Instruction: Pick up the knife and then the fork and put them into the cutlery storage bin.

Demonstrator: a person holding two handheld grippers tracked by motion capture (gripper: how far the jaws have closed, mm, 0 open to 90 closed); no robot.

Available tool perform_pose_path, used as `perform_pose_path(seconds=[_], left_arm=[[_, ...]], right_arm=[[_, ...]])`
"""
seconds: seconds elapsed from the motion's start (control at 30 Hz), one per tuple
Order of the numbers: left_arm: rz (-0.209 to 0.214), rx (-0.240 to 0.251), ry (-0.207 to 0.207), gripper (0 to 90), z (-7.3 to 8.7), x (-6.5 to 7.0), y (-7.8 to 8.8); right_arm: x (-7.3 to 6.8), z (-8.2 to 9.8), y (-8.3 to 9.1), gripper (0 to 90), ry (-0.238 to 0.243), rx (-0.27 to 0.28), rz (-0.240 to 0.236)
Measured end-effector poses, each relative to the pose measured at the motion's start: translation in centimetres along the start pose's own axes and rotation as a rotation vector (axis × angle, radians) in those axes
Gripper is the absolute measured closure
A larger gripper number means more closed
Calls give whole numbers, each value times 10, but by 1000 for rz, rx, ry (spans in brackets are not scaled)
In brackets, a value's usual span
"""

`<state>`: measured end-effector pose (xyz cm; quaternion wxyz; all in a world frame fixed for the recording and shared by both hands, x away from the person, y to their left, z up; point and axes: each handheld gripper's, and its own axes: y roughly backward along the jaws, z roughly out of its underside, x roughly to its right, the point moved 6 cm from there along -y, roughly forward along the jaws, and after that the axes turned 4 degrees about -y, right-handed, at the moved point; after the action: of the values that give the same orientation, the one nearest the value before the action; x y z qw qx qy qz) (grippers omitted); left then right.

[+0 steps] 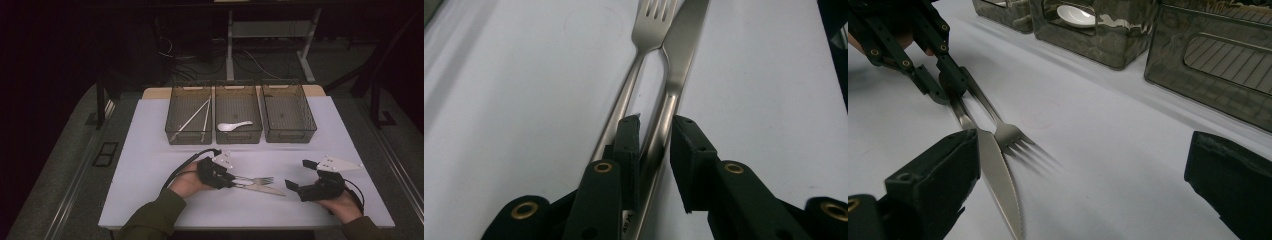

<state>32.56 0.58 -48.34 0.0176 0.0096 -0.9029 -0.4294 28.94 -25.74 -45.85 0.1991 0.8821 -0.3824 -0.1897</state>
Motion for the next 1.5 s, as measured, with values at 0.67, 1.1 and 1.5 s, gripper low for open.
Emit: perform_pose_path(seconds=[0.67, 1.1, 1.5], left_arm=[[30, -23, -44, 687, -2, 13, -5], [-4, -35, -74, 785, -5, 13, -8], [3, -62, -150, 787, -6, 25, -5]], right_arm=[[1, 0, 0, 14, -9, -2, 0], [1, 0, -1, 14, -8, -3, -3], [1, 0, 1, 14, -17, 4, -3]])
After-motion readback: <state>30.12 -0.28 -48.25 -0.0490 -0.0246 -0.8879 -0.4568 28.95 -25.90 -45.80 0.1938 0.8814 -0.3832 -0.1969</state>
